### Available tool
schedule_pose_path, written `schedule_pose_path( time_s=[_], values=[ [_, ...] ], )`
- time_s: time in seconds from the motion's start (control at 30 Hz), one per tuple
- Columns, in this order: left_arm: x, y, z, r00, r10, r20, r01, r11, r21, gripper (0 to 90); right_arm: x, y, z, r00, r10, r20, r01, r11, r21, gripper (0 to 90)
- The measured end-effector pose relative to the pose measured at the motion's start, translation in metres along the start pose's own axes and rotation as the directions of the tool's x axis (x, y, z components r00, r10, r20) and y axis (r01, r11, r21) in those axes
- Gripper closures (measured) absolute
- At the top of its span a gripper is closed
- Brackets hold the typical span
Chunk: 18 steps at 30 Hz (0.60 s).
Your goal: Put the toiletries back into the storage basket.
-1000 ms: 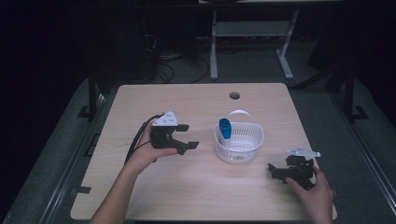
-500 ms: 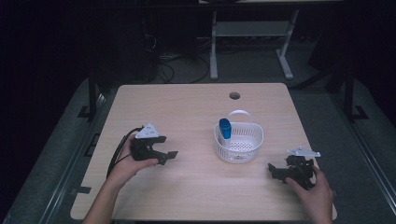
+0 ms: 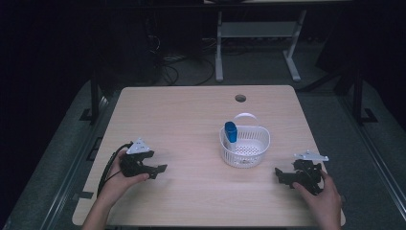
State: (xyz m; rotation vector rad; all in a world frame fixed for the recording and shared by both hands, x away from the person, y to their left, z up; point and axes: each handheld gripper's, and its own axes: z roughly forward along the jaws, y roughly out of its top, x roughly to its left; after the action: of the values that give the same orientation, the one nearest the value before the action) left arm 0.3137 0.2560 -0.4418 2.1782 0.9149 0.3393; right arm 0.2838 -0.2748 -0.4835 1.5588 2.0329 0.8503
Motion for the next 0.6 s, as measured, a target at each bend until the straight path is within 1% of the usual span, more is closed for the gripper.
schedule_pose_path(
  time_s=[0.07, 0.17, 0.2, 0.27, 0.33, 0.37, 0.4, 0.43, 0.47, 0.53, 0.6],
  values=[
    [0.002, -0.005, 0.0, 0.9998, -0.018, -0.003, 0.018, 0.9998, 0.009, 21.5, 0.0, 0.0, 0.0, 1.0, 0.001, 0.0, -0.001, 1.0, 0.0, 0.5],
    [0.005, -0.012, 0.003, 0.9996, -0.023, -0.014, 0.023, 0.9993, 0.03, 21.5, 0.0, 0.0, 0.0, 1.0, 0.001, 0.0, -0.001, 1.0, 0.0, 0.5],
    [0.005, -0.014, 0.004, 0.9995, -0.021, -0.022, 0.022, 0.9987, 0.045, 21.5, 0.0, 0.0, 0.0, 1.0, 0.0, 0.0, 0.0, 1.0, 0.0, 0.5],
    [0.006, -0.018, 0.008, 0.9988, -0.029, -0.041, 0.031, 0.9973, 0.066, 21.5, 0.0, 0.0, 0.0, 1.0, 0.0, 0.0, 0.0, 1.0, 0.0, 0.5],
    [0.008, -0.022, 0.01, 0.9986, -0.028, -0.044, 0.031, 0.9964, 0.079, 20.9, 0.0, 0.0, 0.0, 1.0, 0.0, 0.0, 0.0, 1.0, 0.0, 0.5],
    [0.008, -0.023, 0.011, 0.9985, -0.027, -0.049, 0.03, 0.9971, 0.069, 20.9, 0.0, 0.0, 0.0, 1.0, 0.0, 0.0, 0.0, 1.0, 0.0, 0.5],
    [0.009, -0.024, 0.01, 0.9987, -0.015, -0.049, 0.018, 0.9973, 0.072, 20.3, 0.0, 0.0, 0.0, 1.0, 0.0, 0.0, 0.0, 1.0, 0.0, 0.5],
    [0.009, -0.024, 0.01, 0.9983, -0.017, -0.057, 0.021, 0.9976, 0.067, 20.3, 0.0, 0.0, 0.0, 1.0, 0.001, 0.0, -0.001, 1.0, 0.001, 0.5],
    [0.009, -0.025, 0.011, 0.9978, -0.007, -0.066, 0.012, 0.9978, 0.066, 19.9, 0.0, 0.0, 0.0, 1.0, 0.0, 0.0, 0.0, 1.0, 0.0, 0.5],
    [0.01, -0.027, 0.011, 0.9982, 0.011, -0.06, -0.008, 0.9983, 0.058, 16.6, 0.0, 0.0, 0.0, 1.0, 0.001, 0.0, -0.001, 1.0, 0.001, 0.5],
    [0.01, -0.03, 0.011, 0.9984, 0.011, -0.056, -0.009, 0.9992, 0.038, 14.6, 0.0, 0.0, 0.0, 1.0, 0.001, 0.0, -0.001, 1.0, 0.001, 0.5]
  ],
)
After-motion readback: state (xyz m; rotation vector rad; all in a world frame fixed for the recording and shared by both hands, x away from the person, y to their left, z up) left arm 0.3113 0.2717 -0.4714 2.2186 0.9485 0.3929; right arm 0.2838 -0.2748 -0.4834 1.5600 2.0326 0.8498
